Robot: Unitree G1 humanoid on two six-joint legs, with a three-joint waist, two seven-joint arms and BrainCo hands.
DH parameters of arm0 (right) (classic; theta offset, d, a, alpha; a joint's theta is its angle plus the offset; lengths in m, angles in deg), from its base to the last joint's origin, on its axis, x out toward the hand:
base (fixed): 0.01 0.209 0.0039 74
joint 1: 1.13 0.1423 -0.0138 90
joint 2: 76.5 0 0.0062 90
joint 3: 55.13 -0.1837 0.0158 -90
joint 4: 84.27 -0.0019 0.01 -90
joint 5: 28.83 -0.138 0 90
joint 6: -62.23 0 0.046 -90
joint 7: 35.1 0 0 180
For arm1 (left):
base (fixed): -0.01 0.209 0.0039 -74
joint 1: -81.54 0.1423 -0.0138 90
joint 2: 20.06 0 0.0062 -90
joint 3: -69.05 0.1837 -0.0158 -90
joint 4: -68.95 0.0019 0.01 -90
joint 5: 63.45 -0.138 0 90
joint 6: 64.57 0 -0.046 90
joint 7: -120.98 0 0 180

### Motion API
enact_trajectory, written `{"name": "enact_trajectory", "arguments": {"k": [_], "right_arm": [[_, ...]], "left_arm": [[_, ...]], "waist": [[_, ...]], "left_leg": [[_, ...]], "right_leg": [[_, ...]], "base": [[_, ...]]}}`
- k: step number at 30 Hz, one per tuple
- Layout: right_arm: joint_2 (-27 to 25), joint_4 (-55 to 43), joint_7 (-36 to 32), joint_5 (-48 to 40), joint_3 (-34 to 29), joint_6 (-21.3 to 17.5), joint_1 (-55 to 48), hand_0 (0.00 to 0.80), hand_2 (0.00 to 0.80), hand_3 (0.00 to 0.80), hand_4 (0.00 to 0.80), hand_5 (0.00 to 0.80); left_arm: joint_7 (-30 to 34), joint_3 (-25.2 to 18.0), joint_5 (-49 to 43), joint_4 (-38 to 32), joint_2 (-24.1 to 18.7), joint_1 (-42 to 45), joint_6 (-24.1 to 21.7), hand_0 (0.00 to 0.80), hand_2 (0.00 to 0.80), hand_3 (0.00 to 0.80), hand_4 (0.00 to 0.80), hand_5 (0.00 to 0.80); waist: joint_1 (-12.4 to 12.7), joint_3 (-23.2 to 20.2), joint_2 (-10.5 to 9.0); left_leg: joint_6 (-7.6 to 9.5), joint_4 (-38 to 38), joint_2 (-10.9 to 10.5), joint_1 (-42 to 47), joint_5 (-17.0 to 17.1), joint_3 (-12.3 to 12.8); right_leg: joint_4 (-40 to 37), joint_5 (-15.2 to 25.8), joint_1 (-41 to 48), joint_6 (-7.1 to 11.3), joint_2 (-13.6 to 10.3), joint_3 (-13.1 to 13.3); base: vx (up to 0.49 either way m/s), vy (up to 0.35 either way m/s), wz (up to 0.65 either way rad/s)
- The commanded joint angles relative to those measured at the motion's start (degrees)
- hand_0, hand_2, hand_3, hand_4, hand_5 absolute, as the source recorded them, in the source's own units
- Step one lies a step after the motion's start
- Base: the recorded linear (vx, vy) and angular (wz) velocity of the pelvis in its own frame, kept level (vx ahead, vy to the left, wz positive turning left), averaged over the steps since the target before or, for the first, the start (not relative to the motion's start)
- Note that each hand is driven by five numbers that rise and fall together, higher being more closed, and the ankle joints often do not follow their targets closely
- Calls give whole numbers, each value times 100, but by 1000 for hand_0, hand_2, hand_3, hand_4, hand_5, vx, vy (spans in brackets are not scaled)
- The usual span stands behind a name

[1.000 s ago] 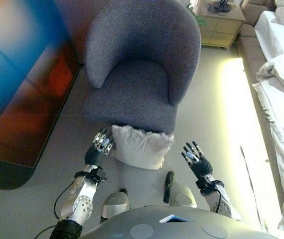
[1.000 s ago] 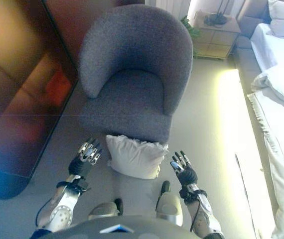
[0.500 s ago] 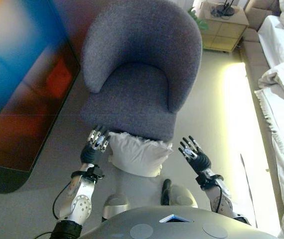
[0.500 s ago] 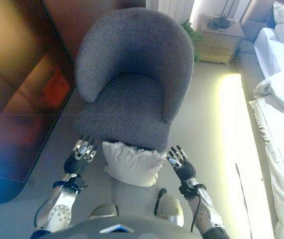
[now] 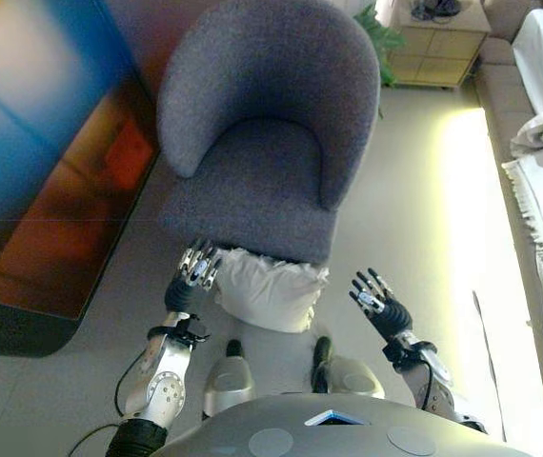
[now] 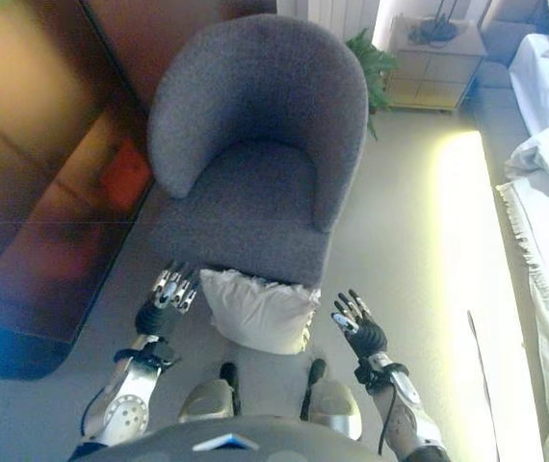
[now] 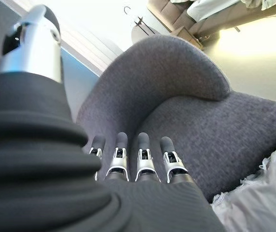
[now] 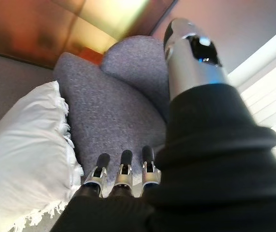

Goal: Pick up the cushion and take it to the sofa

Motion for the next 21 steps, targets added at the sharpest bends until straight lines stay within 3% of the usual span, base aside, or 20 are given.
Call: {"name": "enact_trajectory", "arguments": {"k": [1, 5, 10, 14, 18, 21], "right_arm": [[155, -697, -99, -44, -33, -207, -158, 0, 0, 0, 0, 0], [199, -710, -68, -133, -26, -380, -161, 0, 0, 0, 0, 0], [311, -697, 19, -180, -72, -437, -90, 0, 0, 0, 0, 0], [390, -610, 90, -227, -131, -511, -15, 0, 0, 0, 0, 0], [451, -589, 164, -61, -124, -623, 10, 0, 0, 0, 0, 0], [413, -513, 131, 198, -46, -683, 135, 0, 0, 0, 0, 0]], "left_arm": [[80, -166, 29, -455, -199, -2, -181, 0, 0, 0, 0, 0], [126, -24, 63, -446, -345, -118, -306, 0, 0, 0, 0, 0], [152, -7, -77, -471, -509, -172, -257, 0, 0, 0, 0, 0], [47, 1, -285, -439, -554, -242, -124, 0, 0, 0, 0, 0], [77, 8, -503, -408, -639, -266, -4, 0, 0, 0, 0, 0], [-143, 9, -564, -409, -708, -347, -27, 0, 0, 0, 0, 0]], "waist": [[-99, -272, -295], [-109, -291, -297], [-24, -322, -320], [78, -319, -368], [168, -324, -441], [157, -243, -465]], "left_leg": [[191, 170, -189, -436, 280, 17], [311, 217, -356, -502, 41, 35], [474, 176, -536, -554, -19, 72], [634, 344, -688, -677, -176, 104], [870, 436, -861, -643, -369, 252], [794, 494, -825, -493, -500, 391]], "right_leg": [[-519, -266, 1184, 541, -671, 87], [-509, -250, 1197, 679, -861, 108], [-597, -168, 1320, 875, -1064, 38], [-497, -3, 1277, 875, -1303, -41], [170, 435, 1025, 862, -1687, -129], [85, 531, 745, 874, -1710, -216]], "base": [[108, 140, -17], [75, 164, -9], [72, 167, 2], [29, 146, 3], [52, 123, -2], [62, -23, -20]]}}
